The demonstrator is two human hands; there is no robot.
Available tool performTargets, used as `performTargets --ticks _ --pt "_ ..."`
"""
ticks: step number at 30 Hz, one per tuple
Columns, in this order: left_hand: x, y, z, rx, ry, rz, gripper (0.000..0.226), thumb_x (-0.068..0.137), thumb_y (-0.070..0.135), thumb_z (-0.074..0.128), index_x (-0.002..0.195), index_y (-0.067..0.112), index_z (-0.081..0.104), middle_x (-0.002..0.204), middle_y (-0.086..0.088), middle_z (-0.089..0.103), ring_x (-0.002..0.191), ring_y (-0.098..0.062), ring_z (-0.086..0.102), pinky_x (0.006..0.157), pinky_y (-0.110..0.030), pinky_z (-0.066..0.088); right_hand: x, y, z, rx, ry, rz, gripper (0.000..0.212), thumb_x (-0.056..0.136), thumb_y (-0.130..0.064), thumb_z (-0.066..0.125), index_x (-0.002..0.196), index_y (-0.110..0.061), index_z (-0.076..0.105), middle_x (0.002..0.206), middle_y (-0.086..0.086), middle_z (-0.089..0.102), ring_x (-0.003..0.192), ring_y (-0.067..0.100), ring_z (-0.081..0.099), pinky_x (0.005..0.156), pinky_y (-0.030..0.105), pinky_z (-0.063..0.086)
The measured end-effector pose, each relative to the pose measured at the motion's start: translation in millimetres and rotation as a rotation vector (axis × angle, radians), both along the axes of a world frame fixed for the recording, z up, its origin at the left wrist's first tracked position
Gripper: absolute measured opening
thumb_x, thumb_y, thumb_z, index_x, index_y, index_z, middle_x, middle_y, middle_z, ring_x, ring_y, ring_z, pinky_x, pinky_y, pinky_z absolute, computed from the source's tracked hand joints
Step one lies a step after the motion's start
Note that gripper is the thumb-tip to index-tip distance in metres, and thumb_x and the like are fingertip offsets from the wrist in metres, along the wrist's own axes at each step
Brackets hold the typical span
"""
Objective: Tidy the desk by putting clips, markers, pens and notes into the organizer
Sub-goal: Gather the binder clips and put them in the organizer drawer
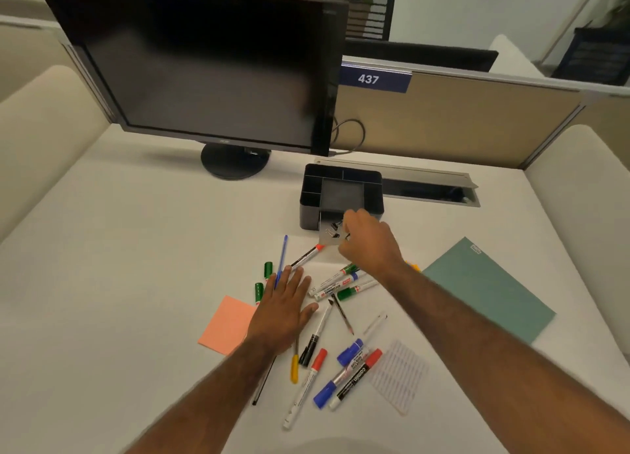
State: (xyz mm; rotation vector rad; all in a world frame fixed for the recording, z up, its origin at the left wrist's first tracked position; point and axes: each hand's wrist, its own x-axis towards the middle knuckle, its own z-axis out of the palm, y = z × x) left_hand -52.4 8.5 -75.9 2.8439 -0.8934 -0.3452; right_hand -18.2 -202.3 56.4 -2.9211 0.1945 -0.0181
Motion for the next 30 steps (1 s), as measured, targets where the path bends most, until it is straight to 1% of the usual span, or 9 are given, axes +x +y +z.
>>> performTargets --ticks 3,6,10,12,14,16,20,25,30 --pt "-0.8 -0.5 7.3 -0.036 0.024 0.001 0.070 0.097 0.064 0.004 0.157 0.030 0.001 0.165 0.003 -0.013 0.149 -0.016 -0.024 0.123 -0.043 -0.010 19.0 -9.4 5.0 0.010 -0.067 -0.026 0.024 0.083 -0.025 0.070 0.094 -0.025 0.048 0.090 -0.001 0.052 0.074 0.017 0.055 0.073 0.042 0.054" --pt "-3.2 7.9 21.2 -0.216 0.086 0.058 0.070 0.096 0.064 0.003 0.157 0.031 0.009 0.166 0.005 -0.005 0.151 -0.012 -0.017 0.123 -0.039 -0.008 18.3 -14.0 -3.8 0.067 -0.082 -0.068 0.018 0.087 -0.026 0.067 0.099 -0.024 0.053 0.094 -0.003 0.052 0.077 0.017 0.056 0.077 0.039 0.055" --pt "-18.2 53.0 37.0 -0.497 0.079 0.281 0.048 0.106 0.033 0.033 0.153 0.027 0.032 0.163 0.004 0.022 0.151 -0.013 0.016 0.123 -0.035 0.015 -27.2 -8.7 -34.7 0.104 0.013 -0.012 0.015 0.088 -0.025 0.065 0.101 -0.024 0.059 0.096 -0.009 0.049 0.080 0.014 0.055 0.073 0.031 0.049" --pt "-35.3 84.2 37.5 -0.480 0.057 0.371 0.043 0.104 0.019 0.040 0.147 0.022 0.043 0.157 0.002 0.035 0.145 -0.015 0.030 0.120 -0.035 0.024 -61.1 1.7 -51.5 0.079 0.073 0.080 0.010 0.087 -0.026 0.064 0.094 -0.025 0.058 0.093 -0.006 0.053 0.076 0.014 0.054 0.066 0.029 0.041" --pt "-58.1 113.3 33.7 -0.442 0.021 0.418 0.038 0.102 0.014 0.045 0.138 0.020 0.053 0.144 0.001 0.049 0.133 -0.020 0.045 0.111 -0.033 0.035 -91.6 18.4 -66.2 0.078 0.169 0.171 0.009 0.088 -0.029 0.061 0.096 -0.026 0.059 0.098 -0.004 0.057 0.083 0.015 0.056 0.069 0.030 0.044" --pt "-83.4 134.8 28.2 -0.407 0.016 0.459 0.030 0.099 0.017 0.052 0.127 0.024 0.058 0.129 0.004 0.055 0.116 -0.021 0.053 0.096 -0.032 0.044 -115.2 37.7 -77.6 0.094 0.251 0.239 0.015 0.090 -0.032 0.059 0.103 -0.026 0.061 0.104 -0.004 0.058 0.088 0.013 0.057 0.078 0.032 0.048" --pt "-120.3 147.9 17.1 -0.386 0.090 0.490 0.018 0.094 0.033 0.061 0.112 0.033 0.059 0.109 0.019 0.049 0.099 -0.011 0.052 0.076 -0.028 0.049 -136.8 62.7 -90.9 0.045 0.264 0.336 0.017 0.094 -0.029 0.048 0.102 -0.023 0.062 0.098 -0.001 0.058 0.079 0.015 0.055 0.071 0.034 0.046" --pt "-122.7 135.8 12.3 -0.362 0.029 0.406 0.018 0.095 0.030 0.061 0.113 0.029 0.059 0.107 0.015 0.054 0.094 -0.008 0.052 0.075 -0.023 0.046 -124.0 81.8 -84.7 0.008 0.130 0.359 0.009 0.094 -0.025 0.051 0.096 -0.019 0.058 0.084 -0.003 0.050 0.069 0.014 0.046 0.065 0.032 0.038" --pt "-106.0 120.3 11.2 -0.353 -0.021 0.333 0.012 0.096 0.018 0.060 0.107 0.021 0.062 0.103 0.006 0.058 0.089 -0.012 0.054 0.074 -0.026 0.048 -93.2 100.3 -84.8 -0.051 0.093 0.442 0.020 0.091 -0.031 0.058 0.106 -0.018 0.059 0.095 0.003 0.057 0.080 0.019 0.052 0.070 0.036 0.039"
